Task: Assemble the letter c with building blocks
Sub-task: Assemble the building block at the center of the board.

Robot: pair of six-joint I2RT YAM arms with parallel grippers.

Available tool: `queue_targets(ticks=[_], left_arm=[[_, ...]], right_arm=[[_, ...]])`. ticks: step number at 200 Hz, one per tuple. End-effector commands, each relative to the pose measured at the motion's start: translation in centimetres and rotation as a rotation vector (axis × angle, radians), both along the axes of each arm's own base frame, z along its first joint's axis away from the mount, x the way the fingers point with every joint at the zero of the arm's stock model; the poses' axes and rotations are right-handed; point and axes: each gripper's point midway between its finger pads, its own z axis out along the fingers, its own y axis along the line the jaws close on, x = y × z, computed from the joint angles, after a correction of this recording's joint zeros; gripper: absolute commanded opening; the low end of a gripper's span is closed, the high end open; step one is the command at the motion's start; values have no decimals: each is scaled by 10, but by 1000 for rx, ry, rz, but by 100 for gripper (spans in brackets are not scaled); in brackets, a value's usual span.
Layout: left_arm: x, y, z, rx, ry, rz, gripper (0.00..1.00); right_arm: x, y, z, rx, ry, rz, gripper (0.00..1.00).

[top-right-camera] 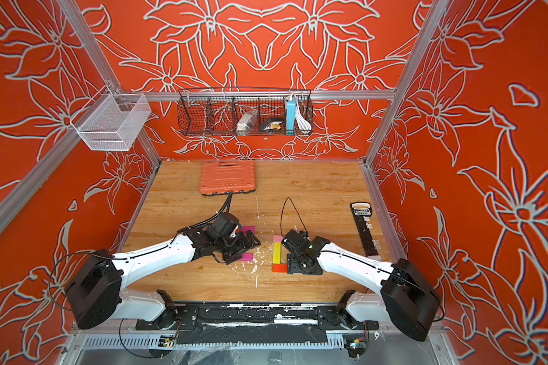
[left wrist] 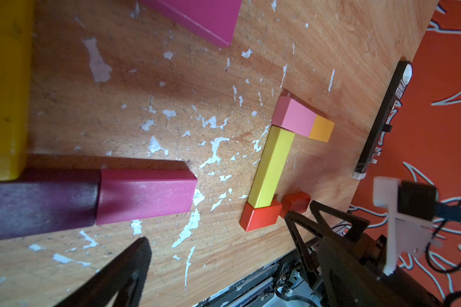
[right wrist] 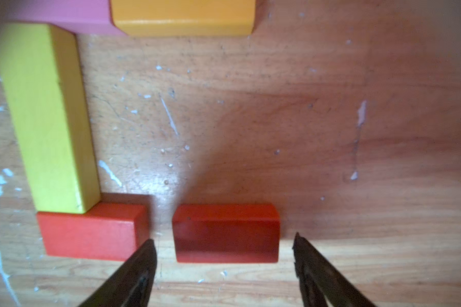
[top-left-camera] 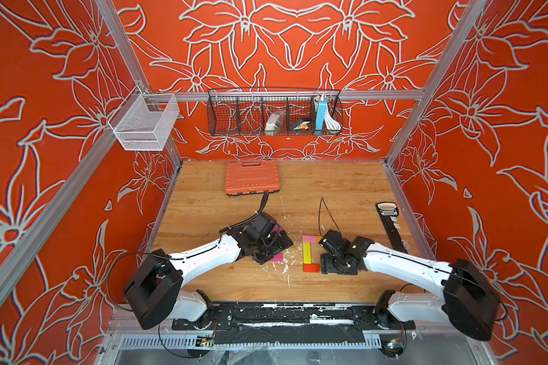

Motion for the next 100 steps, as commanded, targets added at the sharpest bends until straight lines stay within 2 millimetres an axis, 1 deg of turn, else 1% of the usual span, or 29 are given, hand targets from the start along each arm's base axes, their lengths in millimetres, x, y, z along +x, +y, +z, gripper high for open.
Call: queue_targets(ticks=[1,11,28,40,60,100], left_arm=[[4,-7,8,-17,-19,-6,98],[3,-9,8,-19,-22,-16,99],[1,-10,6,-16,-20,-36,99],[1,-11,4,-16,-19,-44,98],[-1,-14,0,-19,-10,-51,99],[-3,-23,-9,-36,14,-58,99]], right_arm=[[2,-8,16,18,-47,-37,89],[4,-4,21,68,-59,-37,91],[5,3,24,162,-42,-42,94],[7,2,24,200,-32,-60,94],[8,1,19,252,-2,-83,94],[3,1,7,337,37,-118,94]])
